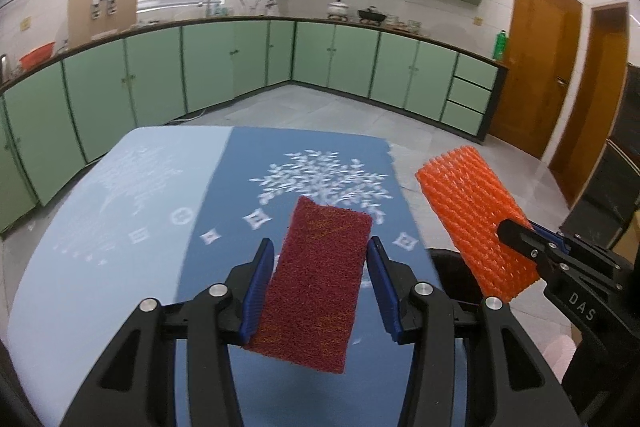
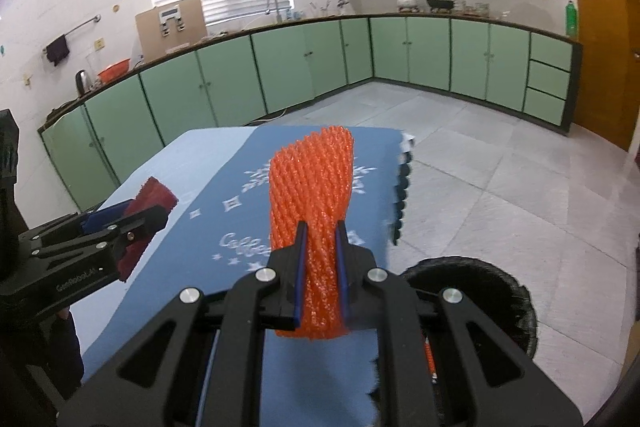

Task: Collect trash
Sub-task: 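Carry the scouring pad and foam net over the black bin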

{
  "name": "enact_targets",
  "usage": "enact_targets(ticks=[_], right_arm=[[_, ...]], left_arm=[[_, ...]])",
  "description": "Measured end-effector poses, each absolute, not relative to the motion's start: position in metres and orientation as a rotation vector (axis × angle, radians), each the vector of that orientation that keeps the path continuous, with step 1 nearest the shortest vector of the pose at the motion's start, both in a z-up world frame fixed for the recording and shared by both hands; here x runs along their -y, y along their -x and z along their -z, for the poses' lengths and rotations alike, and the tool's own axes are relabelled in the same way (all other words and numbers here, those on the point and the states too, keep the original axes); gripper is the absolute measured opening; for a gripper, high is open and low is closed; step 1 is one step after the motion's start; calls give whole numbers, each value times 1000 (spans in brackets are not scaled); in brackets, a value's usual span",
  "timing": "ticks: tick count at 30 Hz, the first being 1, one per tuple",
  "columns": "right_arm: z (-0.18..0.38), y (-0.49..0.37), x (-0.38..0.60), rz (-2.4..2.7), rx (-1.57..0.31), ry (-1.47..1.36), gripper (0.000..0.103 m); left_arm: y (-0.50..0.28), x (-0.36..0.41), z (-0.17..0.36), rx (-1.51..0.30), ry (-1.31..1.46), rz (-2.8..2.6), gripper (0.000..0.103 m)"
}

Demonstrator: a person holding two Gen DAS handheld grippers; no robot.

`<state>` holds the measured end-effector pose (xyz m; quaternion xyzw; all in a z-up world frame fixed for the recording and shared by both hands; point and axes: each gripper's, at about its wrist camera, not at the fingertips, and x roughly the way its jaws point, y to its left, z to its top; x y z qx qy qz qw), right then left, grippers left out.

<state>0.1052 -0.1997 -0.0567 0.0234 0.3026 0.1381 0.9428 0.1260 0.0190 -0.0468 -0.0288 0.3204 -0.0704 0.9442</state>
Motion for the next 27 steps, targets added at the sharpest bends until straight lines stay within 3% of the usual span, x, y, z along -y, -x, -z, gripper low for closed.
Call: enact_targets(ticks=[27], right_arm=[[77, -109, 352, -12, -605, -125, 12]], left_arm=[[-179, 152, 71, -666, -30, 438, 48]])
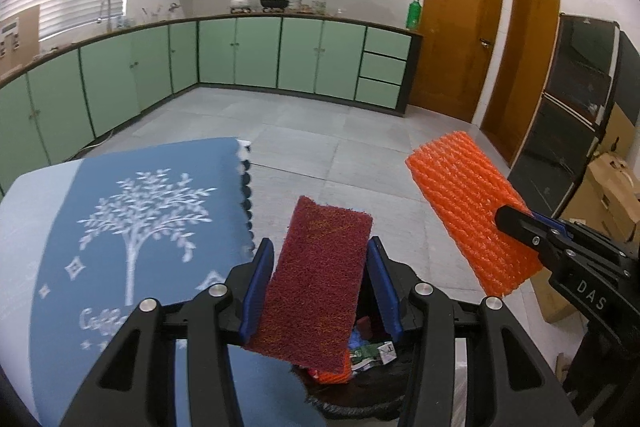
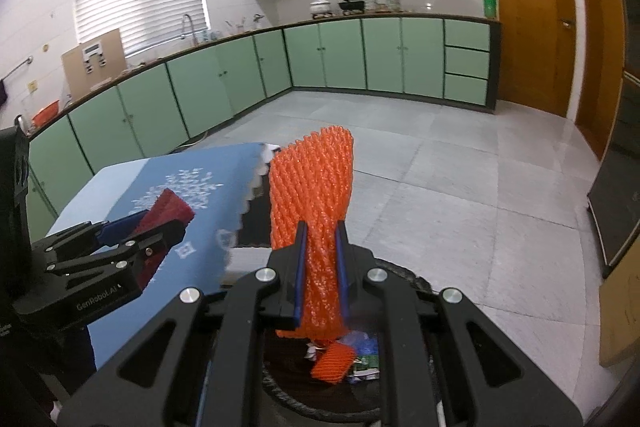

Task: Collect trash
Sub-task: 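Carry the scouring pad and foam net over the black bin, then open the left gripper to drop the pad while the right drops the net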

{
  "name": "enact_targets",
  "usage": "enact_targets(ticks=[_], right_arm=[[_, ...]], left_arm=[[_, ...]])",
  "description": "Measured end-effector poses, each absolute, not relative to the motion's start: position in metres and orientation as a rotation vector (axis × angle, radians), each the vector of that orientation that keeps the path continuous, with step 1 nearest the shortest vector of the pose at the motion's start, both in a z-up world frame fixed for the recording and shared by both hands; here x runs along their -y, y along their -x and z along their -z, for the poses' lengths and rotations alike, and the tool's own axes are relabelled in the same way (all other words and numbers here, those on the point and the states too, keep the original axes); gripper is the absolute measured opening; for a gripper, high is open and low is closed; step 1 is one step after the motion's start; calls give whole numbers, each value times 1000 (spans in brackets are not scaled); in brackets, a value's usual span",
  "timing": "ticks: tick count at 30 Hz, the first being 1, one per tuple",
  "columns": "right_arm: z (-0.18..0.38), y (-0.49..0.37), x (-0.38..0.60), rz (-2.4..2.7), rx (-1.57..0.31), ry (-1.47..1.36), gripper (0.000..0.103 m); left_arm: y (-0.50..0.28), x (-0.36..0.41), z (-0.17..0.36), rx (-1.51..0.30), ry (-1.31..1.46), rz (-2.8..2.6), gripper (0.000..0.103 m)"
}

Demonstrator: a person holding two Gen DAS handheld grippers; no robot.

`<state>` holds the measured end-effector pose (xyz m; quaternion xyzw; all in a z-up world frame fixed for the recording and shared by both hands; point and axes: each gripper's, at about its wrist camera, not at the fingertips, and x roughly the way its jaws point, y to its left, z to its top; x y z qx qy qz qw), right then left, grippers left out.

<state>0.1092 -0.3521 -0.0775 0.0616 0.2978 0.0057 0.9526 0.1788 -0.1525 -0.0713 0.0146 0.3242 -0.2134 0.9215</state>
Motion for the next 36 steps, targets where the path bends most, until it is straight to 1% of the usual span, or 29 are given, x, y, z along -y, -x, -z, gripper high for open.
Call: enact_targets(ticks=[8, 16, 26, 27, 29, 30, 32, 33, 34, 35, 36], right_arm=[[106, -119, 385, 37, -646, -150, 12], [130, -134, 398, 50, -683, -173, 12], [163, -155, 413, 58, -754, -191, 14], [167, -156, 415, 62, -760, -194, 16], [171, -157, 417, 68, -764, -197, 16], [173, -158, 418, 73, -769, -199, 22], [175, -160, 419, 82, -772, -202, 26], [175, -160, 420, 83, -772, -205, 31], [175, -161, 422, 87, -770, -209, 36], [175, -161, 423, 91, -765, -211, 45], [175, -161, 424, 93, -760, -212, 47]], left_arm=[[-193, 188, 96, -698, -41, 466, 48], [-207, 211, 123, -736, -36, 475, 48], [-226, 231, 153, -795, -64, 474, 48], [-228, 233, 156, -803, -66, 475, 48], [-232, 235, 160, -815, -67, 479, 48], [-232, 236, 160, -818, -68, 480, 49], [-234, 236, 162, -822, -67, 483, 50], [-235, 237, 162, -824, -66, 486, 52], [-236, 237, 161, -822, -65, 486, 58], [-236, 237, 161, -819, -63, 484, 60], [-236, 236, 160, -816, -61, 483, 62]])
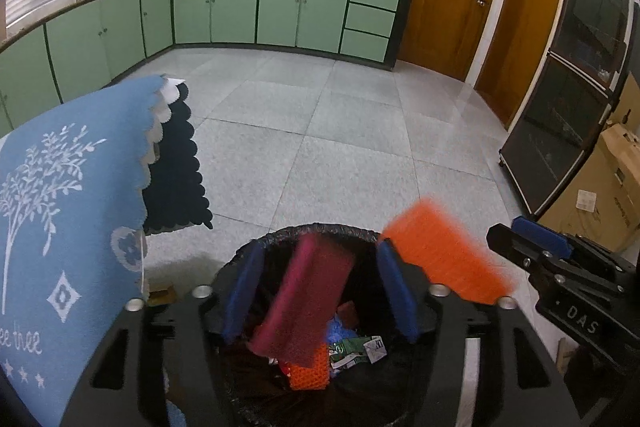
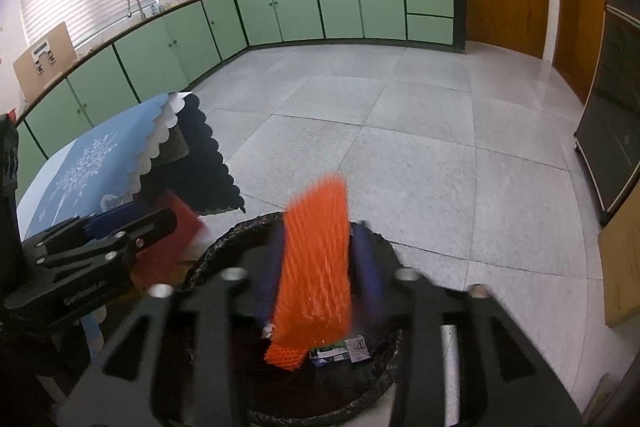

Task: Collect trash
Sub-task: 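Open the left gripper to drop the pad while the right drops the net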

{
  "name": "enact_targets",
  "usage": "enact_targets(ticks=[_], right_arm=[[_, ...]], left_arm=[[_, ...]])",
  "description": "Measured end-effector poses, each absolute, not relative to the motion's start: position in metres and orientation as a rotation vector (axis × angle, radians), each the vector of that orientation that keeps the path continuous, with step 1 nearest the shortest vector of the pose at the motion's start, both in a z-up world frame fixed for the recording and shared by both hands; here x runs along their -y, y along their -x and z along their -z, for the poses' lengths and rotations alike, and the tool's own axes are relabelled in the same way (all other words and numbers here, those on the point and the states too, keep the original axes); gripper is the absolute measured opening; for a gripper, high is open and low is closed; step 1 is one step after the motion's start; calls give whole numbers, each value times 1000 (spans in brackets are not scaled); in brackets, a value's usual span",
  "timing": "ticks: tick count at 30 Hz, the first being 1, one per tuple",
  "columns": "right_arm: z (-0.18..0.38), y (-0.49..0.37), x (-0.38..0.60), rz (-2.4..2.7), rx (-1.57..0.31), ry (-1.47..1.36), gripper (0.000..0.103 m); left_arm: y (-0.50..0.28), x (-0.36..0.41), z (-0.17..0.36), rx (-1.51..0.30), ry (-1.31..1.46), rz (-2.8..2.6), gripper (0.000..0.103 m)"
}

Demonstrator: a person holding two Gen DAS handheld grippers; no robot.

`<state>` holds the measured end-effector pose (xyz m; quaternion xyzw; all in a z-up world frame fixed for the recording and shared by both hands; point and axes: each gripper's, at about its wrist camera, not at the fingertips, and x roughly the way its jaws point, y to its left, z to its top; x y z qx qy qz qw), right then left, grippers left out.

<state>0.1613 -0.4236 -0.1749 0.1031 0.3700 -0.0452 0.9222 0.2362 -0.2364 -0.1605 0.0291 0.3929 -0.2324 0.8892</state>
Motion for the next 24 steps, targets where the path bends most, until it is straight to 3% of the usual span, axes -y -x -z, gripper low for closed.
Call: enact_targets(ticks=[4, 9, 18, 24], right_arm=[[172, -158, 426, 115, -747, -209, 54], [162, -147, 428, 160, -707, -208, 88], [128, -126, 423, 126, -649, -257, 95], [103, -109, 405, 81, -621, -237, 97]], left_arm=[[-237, 233, 158, -811, -50, 483, 66], [-236, 218, 142, -782, -23, 468, 72], [-220, 185, 104, -728, -6, 455, 91], [-197, 165, 81, -701, -8, 438, 96]])
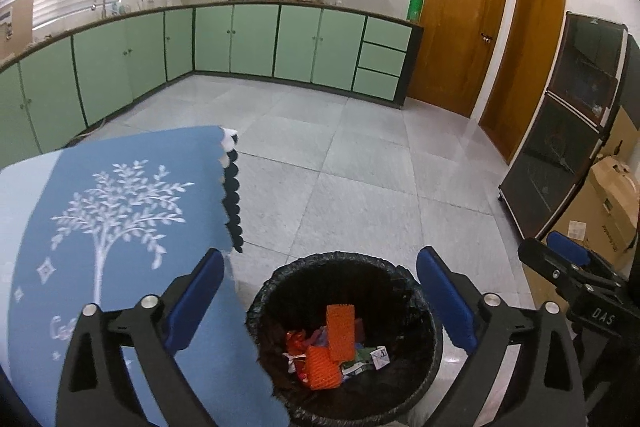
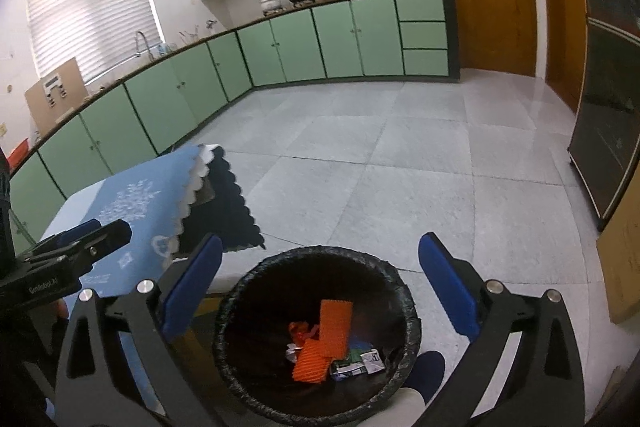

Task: Collect trash

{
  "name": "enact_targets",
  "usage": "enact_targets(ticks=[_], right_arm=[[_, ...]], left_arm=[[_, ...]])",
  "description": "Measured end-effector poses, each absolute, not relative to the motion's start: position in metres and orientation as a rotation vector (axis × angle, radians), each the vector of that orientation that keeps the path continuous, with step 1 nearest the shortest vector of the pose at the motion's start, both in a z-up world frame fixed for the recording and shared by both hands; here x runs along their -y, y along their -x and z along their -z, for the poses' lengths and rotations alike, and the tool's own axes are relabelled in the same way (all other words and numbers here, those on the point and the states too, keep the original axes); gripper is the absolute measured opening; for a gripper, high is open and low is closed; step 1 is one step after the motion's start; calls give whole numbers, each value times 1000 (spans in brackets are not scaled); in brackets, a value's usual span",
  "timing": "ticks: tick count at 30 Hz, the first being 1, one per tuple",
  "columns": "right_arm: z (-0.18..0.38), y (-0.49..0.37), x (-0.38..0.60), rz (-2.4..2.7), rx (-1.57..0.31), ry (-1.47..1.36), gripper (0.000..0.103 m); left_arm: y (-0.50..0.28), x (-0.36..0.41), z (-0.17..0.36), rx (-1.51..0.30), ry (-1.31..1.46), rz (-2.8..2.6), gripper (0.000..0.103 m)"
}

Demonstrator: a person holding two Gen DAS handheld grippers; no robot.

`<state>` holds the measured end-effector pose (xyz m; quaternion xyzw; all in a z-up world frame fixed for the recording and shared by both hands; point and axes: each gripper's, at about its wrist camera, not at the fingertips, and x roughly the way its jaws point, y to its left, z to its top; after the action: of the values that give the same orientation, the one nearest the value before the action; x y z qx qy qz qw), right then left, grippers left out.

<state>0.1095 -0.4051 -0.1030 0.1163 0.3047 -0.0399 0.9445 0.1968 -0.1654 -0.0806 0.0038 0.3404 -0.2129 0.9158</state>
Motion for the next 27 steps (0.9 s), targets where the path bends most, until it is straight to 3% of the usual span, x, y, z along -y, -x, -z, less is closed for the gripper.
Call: enact_targets(ticks=[27], right_arm=[[21, -22, 323, -74, -521, -140, 98]], left_arm=[[-85, 97, 22, -594, -5, 386, 97]])
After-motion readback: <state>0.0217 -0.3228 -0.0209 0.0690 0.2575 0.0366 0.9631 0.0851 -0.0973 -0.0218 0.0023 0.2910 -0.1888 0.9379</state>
